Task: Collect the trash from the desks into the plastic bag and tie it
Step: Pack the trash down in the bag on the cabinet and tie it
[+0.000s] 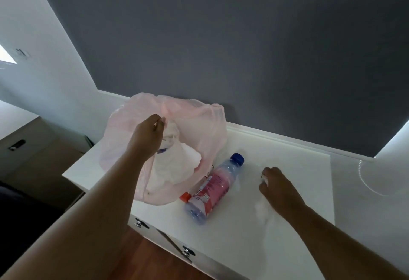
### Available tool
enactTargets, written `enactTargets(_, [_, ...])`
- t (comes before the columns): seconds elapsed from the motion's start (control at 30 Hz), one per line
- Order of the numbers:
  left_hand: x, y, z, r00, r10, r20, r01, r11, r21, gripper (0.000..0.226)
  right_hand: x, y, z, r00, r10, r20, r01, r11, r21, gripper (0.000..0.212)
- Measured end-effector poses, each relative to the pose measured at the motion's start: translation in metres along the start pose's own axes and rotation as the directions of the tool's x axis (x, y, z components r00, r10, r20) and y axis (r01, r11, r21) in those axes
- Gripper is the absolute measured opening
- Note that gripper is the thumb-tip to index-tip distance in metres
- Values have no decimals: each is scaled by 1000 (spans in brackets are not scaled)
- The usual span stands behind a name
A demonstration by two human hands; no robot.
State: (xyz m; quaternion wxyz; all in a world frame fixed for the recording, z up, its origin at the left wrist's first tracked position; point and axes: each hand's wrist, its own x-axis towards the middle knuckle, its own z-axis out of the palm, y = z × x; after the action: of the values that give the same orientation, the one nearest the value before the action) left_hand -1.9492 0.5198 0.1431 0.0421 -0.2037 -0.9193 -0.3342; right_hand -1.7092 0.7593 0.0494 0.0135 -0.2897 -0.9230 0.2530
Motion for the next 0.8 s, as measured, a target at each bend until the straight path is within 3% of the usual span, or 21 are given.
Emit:
enactTargets(0.13, [0, -1, -14, 999, -18, -39, 17, 1000, -21, 33, 34, -56, -47, 969, -107, -223, 146, 975, 166, 18])
enactTargets(0.27, [-2, -3, -32, 996, -37, -78, 36, 999, -17, 33, 51, -142, -60, 884, -213, -417, 369, 865, 341, 10])
enactTargets(0.4, [-7, -9, -48, 989, -56, -134, 51, 998, -41, 31, 46, -213, -44, 834, -285, -472, 504, 741, 444, 17])
enactTargets(0.47, [-10, -14, -54, 987, -64, -148, 54, 996, -74, 32, 47, -231, -27, 854, -390, -346, 511, 755, 410, 27])
enactTargets(0.57, [-14, -19, -61, 988, -47, -146, 37, 997, -72, 32, 48, -237, -6, 861, -490, 140, 464, 867, 181, 63])
enactTargets(0.6, [-14, -22, -63, 990, -45, -136, 36, 997, -72, 33, 48, -235, -3, 848, -491, 199, 475, 871, 124, 67])
enactTargets(0.63, [-13, -26, -64, 991, -47, -124, 37, 996, -83, 34, 47, -232, -2, 854, -495, 160, 485, 869, 100, 65])
enactTargets(0.7, [-10, -32, -65, 994, -48, -99, 36, 992, -123, 36, 45, -225, -8, 863, -499, -77, 504, 859, 87, 47])
enactTargets(0.8, [-10, -38, -60, 998, -41, -41, 34, 986, -163, 35, 41, -210, -22, 802, -450, -393, 494, 870, 11, 28])
